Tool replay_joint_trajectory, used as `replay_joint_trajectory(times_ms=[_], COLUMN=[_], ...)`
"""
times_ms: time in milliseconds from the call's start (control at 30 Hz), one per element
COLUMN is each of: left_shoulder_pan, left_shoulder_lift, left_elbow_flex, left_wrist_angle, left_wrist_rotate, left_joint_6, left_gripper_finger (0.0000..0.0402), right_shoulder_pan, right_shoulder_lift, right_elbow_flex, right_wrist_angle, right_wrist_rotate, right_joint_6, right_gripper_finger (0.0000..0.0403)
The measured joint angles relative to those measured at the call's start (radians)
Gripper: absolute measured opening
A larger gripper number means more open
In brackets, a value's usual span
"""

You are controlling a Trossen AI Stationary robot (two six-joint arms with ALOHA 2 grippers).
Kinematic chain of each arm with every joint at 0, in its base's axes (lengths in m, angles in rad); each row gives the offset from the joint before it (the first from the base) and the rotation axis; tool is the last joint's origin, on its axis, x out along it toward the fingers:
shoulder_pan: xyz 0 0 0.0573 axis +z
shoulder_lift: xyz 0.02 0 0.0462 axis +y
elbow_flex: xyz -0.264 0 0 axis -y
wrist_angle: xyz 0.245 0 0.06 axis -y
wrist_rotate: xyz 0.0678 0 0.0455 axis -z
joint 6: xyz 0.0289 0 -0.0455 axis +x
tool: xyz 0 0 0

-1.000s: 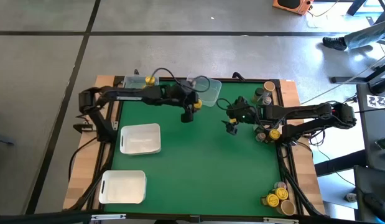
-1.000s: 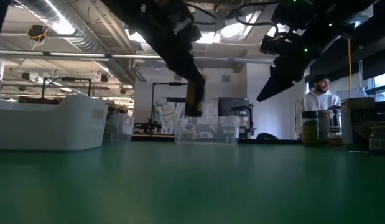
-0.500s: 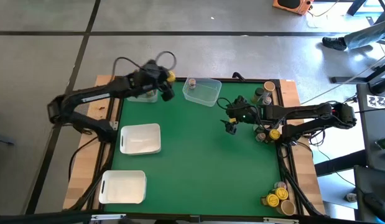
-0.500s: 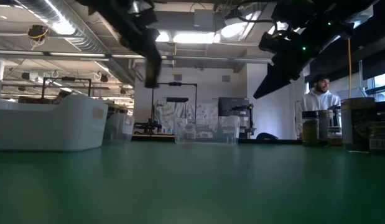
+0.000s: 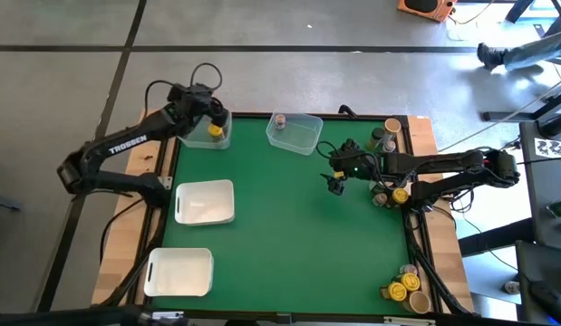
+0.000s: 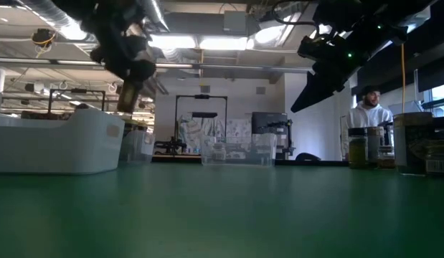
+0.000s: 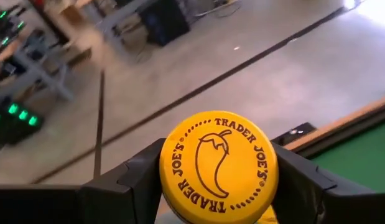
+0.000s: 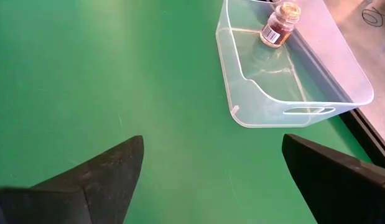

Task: Sort spices by type
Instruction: Put the yellow seasoning bottle into the left transparent bin

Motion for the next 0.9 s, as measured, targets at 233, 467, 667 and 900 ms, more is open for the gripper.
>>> replay_joint_trajectory(times_ms=[233, 467, 667, 900], left_shoulder_pan=[0.062, 0.109, 0.137, 0.178], left_shoulder_lift=[0.001, 0.001, 0.001, 0.002], left_elbow_flex=[-0.078, -0.158, -0.234, -0.31], left_wrist_angle=[0.012, 0.037, 0.146, 0.236], left_wrist_rotate=[0.056, 0.108, 0.172, 0.249], left_joint_6=[-0.101, -0.156, -0.177, -0.184], left_gripper_finger=[0.0227, 0.0232, 0.0233, 0.0234], right_shoulder_pan=[0.0, 0.0, 0.0, 0.0], right_shoulder_lift=[0.0, 0.0, 0.0, 0.0], right_elbow_flex=[0.0, 0.0, 0.0, 0.0], right_wrist_angle=[0.0, -0.002, -0.005, -0.005], right_wrist_rotate=[0.0, 0.0, 0.0, -0.001], right_joint_6=[0.0, 0.0, 0.0, 0.0], right_gripper_finger=[0.0381, 0.0381, 0.0381, 0.0381])
